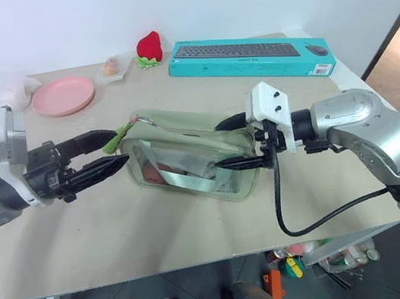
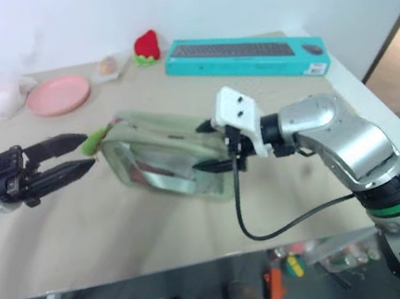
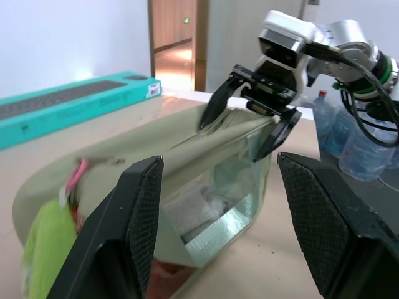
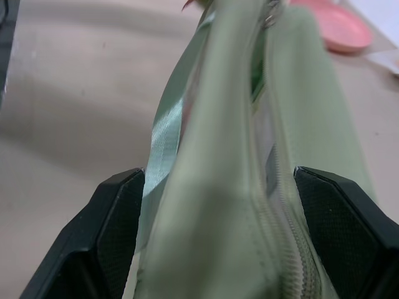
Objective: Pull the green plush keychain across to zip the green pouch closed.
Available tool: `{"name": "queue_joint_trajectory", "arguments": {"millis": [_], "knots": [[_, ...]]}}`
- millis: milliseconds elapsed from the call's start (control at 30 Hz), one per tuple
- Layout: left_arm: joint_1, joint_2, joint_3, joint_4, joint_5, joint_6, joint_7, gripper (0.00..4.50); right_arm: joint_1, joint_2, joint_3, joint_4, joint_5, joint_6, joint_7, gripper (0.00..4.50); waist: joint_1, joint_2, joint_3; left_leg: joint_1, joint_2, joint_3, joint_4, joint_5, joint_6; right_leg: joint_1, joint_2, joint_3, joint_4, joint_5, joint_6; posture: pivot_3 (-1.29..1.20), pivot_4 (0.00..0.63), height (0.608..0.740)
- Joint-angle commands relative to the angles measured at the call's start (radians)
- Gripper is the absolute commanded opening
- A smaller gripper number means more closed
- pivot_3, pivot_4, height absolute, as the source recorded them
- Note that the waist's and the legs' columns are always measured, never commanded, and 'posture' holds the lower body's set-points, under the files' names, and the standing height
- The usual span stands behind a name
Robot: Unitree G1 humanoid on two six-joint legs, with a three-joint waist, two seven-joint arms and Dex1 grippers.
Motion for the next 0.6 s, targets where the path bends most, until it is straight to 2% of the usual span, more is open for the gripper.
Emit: {"name": "queue_joint_trajectory", "arguments": {"millis": [33,300,600], "knots": [[0.017,0.005,0.038,-0.040,-0.020,-0.014,0.016,3.02,-0.003,-0.007,-0.019,-0.018,-0.031,-0.018,0.026,3.94,0.000,0.000,0.000,0.000,0.000,0.000,0.000,0.000,0.000,0.000,0.000,0.000,0.000,0.000,0.000,0.00,0.150,0.740],[0.085,0.001,0.059,-0.032,-0.011,-0.032,0.030,3.02,0.025,-0.022,-0.156,-0.063,0.064,0.043,0.048,3.94,0.000,0.000,0.000,0.001,0.000,0.000,0.001,0.000,0.000,0.001,-0.001,0.000,0.000,0.000,0.000,0.00,0.150,0.740],[0.072,0.001,0.040,-0.006,-0.003,-0.048,0.030,3.02,0.069,-0.061,-0.162,-0.116,0.068,0.083,0.061,3.94,0.000,0.000,0.000,0.001,0.000,0.000,0.001,0.000,0.000,0.000,0.000,-0.001,0.000,0.000,0.000,0.00,0.150,0.740]]}}
